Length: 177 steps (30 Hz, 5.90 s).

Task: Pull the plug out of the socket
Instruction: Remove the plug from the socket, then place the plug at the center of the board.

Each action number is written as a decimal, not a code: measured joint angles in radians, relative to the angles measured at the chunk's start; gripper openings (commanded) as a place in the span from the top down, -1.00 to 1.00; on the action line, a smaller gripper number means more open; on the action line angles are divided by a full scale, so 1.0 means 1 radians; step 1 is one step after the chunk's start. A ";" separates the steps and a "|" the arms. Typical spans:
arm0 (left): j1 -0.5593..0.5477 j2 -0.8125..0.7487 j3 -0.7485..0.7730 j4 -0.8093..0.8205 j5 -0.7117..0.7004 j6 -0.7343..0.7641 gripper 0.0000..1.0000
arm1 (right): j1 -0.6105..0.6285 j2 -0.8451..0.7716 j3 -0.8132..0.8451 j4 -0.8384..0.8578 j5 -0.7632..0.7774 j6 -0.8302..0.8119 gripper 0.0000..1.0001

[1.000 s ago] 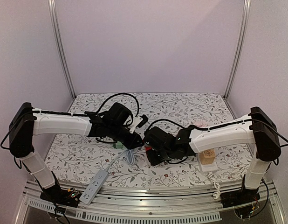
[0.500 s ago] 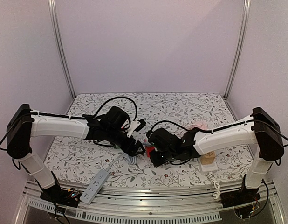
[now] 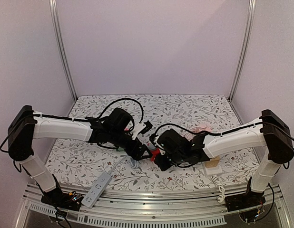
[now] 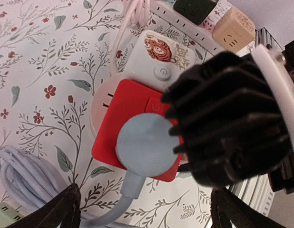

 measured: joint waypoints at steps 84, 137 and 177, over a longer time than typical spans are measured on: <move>-0.017 0.090 0.002 0.130 -0.015 0.011 0.41 | -0.013 -0.058 0.006 -0.170 -0.022 -0.046 1.00; -0.026 -0.013 -0.032 0.055 -0.138 -0.092 -0.43 | 0.070 -0.329 0.012 -0.275 0.135 -0.056 1.00; 0.440 -0.709 -0.037 -0.534 -0.449 -0.085 -0.99 | -0.065 0.361 0.710 -0.214 0.210 0.037 1.00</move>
